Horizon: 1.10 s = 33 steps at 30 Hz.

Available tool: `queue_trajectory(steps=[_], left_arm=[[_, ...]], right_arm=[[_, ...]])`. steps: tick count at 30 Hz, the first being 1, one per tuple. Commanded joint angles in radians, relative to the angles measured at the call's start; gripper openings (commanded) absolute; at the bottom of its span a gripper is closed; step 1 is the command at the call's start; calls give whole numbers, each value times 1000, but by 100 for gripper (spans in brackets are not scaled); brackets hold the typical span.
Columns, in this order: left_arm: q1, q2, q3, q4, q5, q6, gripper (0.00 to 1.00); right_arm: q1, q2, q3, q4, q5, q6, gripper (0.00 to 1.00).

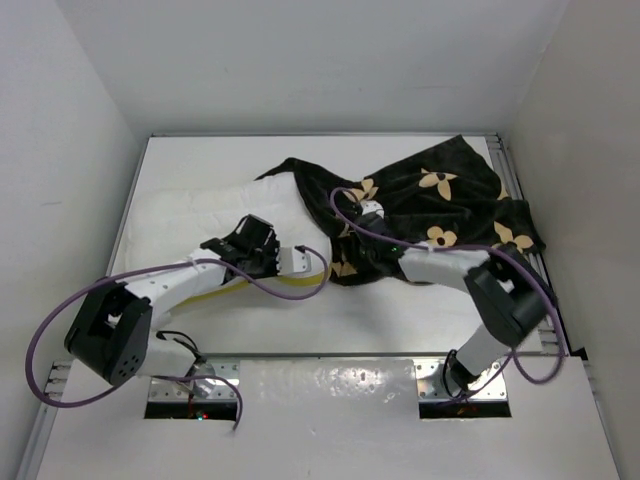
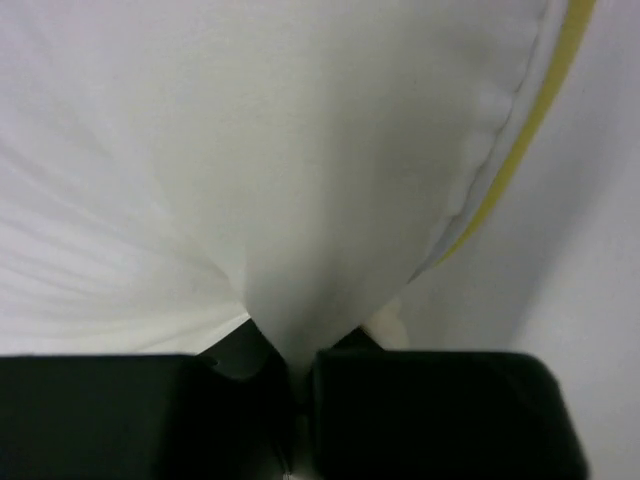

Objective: Put the pillow into the pillowcase

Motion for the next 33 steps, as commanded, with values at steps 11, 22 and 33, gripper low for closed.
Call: queue_trajectory(steps=[11,22,33], left_arm=[[-55,106,378,-37,-32,-240,0],[-154,130,206,35,-222,13,0],[-173,267,338,1,-198,-183,0]], right_arm=[[126,-472,-273,158,-357,-304,0],[93,-807,-423,120,-313,-198,0],[65,-910,-577,35,-219,-125,91]])
